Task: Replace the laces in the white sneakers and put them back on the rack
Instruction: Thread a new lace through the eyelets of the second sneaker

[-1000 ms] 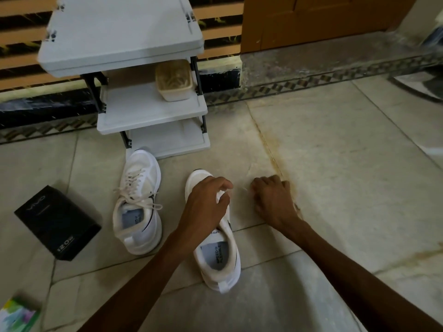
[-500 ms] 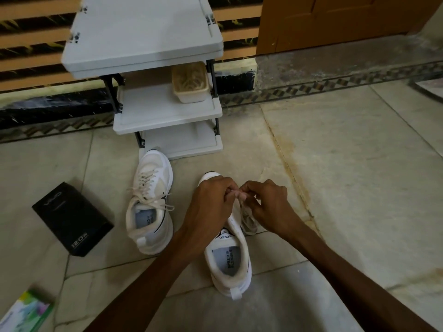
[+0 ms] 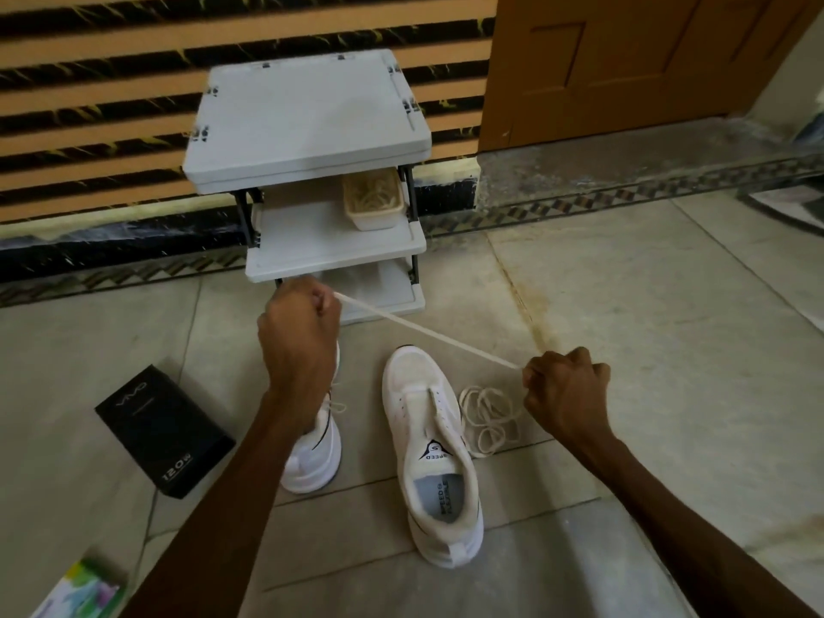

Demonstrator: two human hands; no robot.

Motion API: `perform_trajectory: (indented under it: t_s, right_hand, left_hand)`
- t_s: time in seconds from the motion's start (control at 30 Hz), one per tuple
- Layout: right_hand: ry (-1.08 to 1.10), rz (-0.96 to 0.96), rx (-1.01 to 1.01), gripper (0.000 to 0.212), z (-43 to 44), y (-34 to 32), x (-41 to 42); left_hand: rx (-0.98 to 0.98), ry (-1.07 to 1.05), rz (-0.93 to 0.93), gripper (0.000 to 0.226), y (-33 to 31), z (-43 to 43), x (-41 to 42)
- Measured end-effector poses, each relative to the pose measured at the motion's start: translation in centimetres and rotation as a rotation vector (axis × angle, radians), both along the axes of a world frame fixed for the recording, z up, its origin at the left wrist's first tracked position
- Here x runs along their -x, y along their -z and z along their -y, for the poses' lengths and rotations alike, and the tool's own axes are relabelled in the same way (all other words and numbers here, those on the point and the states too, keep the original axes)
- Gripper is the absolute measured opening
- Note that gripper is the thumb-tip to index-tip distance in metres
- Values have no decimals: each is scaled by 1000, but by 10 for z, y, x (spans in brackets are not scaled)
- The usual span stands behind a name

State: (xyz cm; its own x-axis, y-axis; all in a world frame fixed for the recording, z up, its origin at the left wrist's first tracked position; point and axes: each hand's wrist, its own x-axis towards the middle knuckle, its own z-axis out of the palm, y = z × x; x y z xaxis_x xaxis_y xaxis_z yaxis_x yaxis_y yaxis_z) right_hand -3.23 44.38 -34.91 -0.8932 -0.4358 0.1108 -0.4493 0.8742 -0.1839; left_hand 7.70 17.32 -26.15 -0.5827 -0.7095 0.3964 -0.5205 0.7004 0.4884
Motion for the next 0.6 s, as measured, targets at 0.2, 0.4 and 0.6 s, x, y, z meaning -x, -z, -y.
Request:
perform_trajectory:
  t_s: [0.2,0.4,0.6]
  right_hand:
    - [-42,107,199,16,15,-27,0]
    - [-303,199,309,20,55,-63,-25]
    - [-372,192,286,21,58,-66,-32]
  left_hand:
    - [-197,270,-23,16,7,-40,-6]
    - [-565,513,-19,18,0,-79,-4]
    - [-530,561,53,18,-3,-74,-8]
